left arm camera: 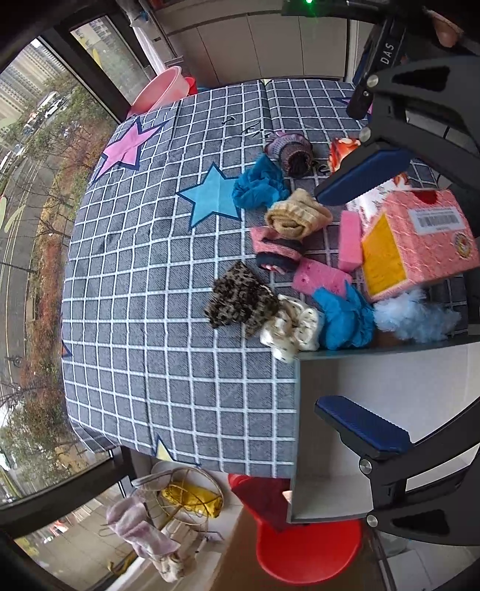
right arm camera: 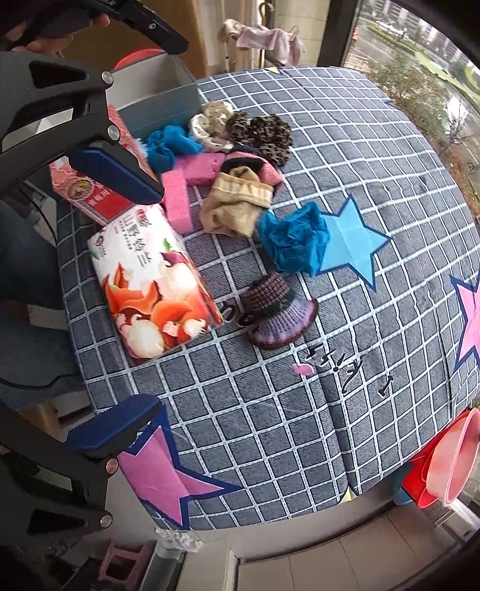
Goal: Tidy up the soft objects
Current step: 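Reach both tools toward the pile, left toward the leopard scrunchie, right toward the knit hat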
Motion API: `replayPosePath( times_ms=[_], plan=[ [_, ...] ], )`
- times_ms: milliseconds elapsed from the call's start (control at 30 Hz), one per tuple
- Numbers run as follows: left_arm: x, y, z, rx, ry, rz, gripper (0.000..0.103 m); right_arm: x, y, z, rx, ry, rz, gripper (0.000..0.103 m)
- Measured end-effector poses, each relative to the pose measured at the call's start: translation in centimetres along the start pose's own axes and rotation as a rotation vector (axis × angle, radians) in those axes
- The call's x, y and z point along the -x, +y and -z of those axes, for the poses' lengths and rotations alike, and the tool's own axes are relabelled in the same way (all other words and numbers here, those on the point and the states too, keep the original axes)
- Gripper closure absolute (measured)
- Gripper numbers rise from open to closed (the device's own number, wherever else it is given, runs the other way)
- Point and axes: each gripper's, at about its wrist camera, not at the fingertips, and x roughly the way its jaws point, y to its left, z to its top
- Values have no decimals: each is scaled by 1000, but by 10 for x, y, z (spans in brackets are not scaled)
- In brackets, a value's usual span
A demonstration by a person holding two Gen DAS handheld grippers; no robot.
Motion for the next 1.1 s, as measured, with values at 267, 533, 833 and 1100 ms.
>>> replayPosePath(
  times_ms=[267,533,833,1100],
  plan=[
    [-39,-12,-51,-41,45,-23,0,-18,-22,-25,-31,15,-44,0],
    [-96,-20,-82,-9,168,-24,0,-43,-39,-52,-52,22,-116,0],
    [-126,-28,-89,-20,237,-95,1,-72,-48,-71,-42,42,-115,0],
    [-125,-43,-102,-41,245,-108,11,-98,-31,-81,30,37,-98,0]
  ],
)
